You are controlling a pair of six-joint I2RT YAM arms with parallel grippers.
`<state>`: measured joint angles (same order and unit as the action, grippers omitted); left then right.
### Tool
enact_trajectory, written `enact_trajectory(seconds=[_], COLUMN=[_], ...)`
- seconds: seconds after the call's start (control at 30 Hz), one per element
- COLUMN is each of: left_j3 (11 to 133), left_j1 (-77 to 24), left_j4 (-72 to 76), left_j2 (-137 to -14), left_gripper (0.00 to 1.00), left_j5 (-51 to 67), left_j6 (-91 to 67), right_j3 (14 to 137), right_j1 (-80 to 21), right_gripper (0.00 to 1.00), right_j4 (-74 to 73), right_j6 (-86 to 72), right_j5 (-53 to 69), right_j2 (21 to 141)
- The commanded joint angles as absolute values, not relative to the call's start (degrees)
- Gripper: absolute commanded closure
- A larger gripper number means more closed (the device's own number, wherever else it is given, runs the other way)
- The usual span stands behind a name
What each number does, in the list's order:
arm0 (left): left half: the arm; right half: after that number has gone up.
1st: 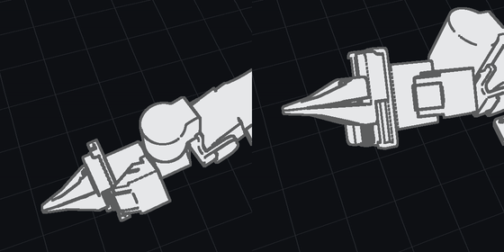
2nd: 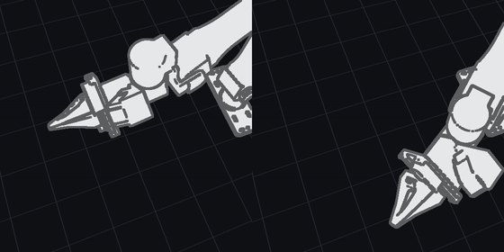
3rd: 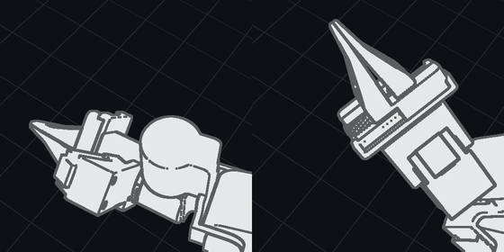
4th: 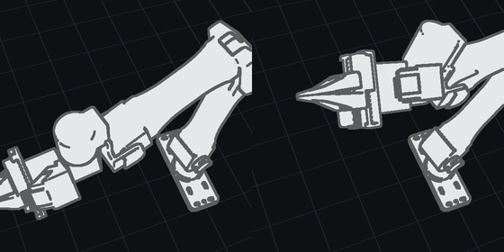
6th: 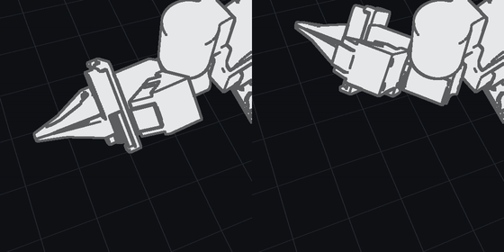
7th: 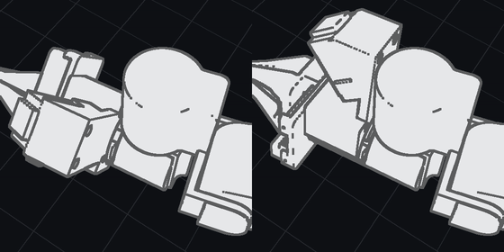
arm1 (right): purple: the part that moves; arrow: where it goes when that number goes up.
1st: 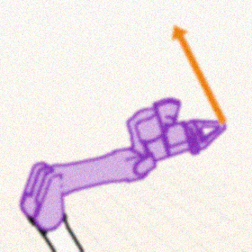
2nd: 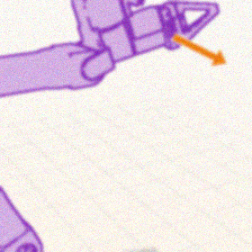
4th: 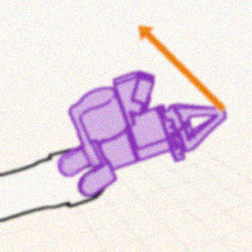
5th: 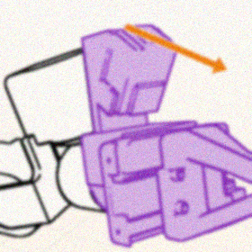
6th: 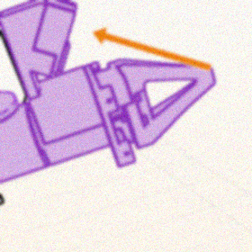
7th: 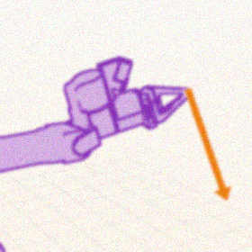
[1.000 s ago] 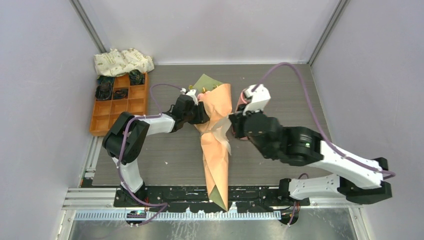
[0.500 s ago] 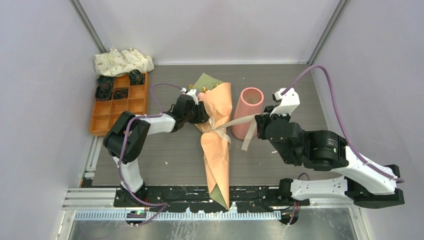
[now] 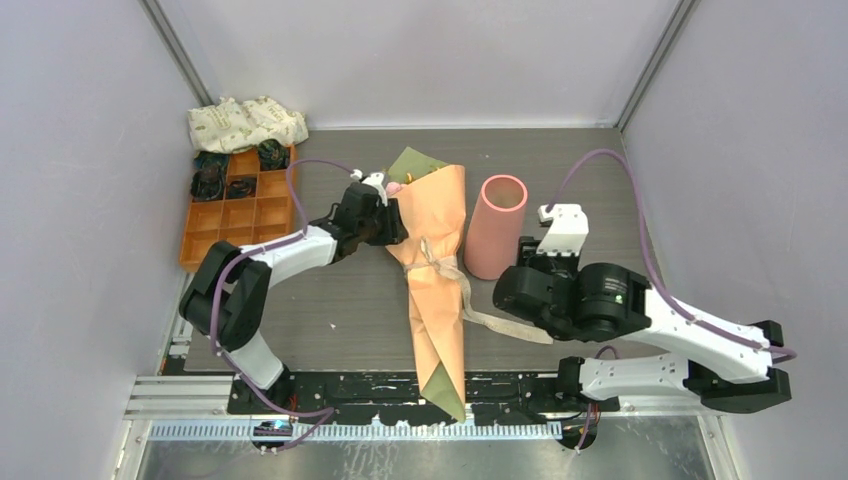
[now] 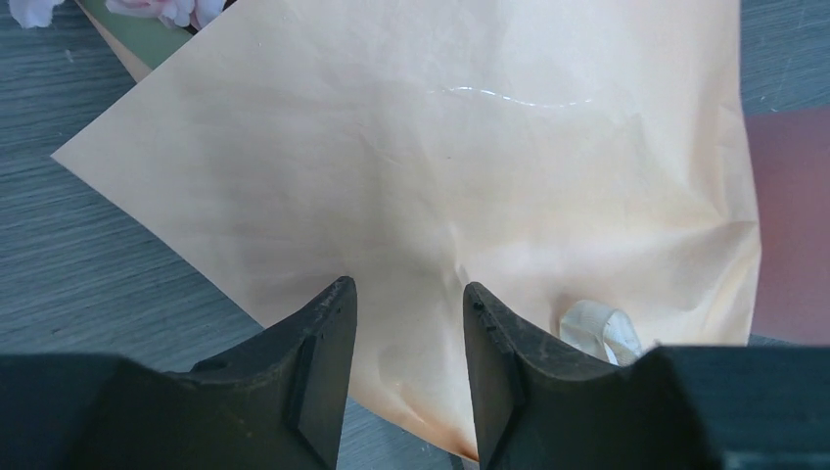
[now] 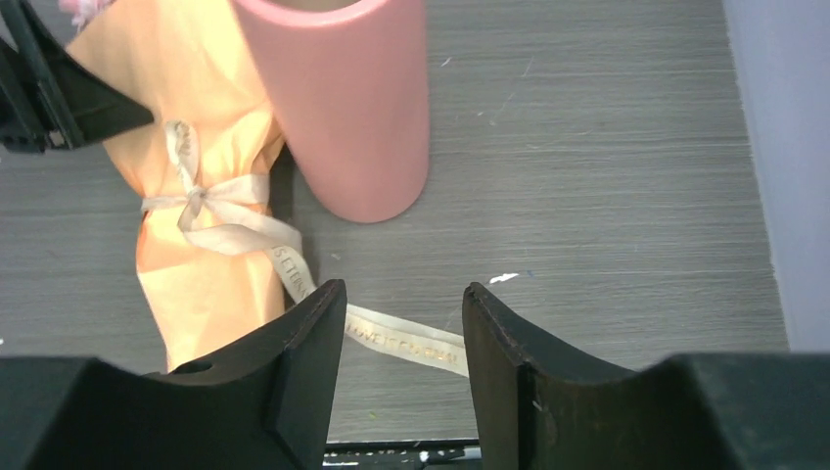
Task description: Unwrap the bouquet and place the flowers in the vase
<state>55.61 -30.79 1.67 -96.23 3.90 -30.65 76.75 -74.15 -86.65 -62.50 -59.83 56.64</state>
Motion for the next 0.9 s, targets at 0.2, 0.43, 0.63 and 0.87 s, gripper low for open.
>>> enact_trajectory(seconds=[0.2, 0.43, 0.63, 0.87], left_j3=[56.73, 56.04, 55.04, 53.52], left_j1=[-30.70, -30.76, -31.83, -33.03], left_j4=[1.00, 0.99, -0.53, -2.06], left_j2=[-93.55, -91.89, -85.32, -82.79], left_gripper=[0.54, 0.55, 0.54, 0.53], left_j5=[3.33, 5.28, 6.81, 4.89], left_j6=[-29.93, -31.51, -33.12, -32.76], right_j3=[71.05, 69.06, 65.07, 61.58], right_j1=[-76.45, -76.31, -68.07, -59.28], right_gripper=[0.50, 0.54, 0.55, 0.59], right_j4=[-55.60, -47.20, -42.03, -35.10], right_j6=[-45.70, -42.28, -40.46, -36.47], right_j5=[-45.63, -46.25, -41.75, -33.37], right_j2=[69.22, 75.15, 73.15, 74.99])
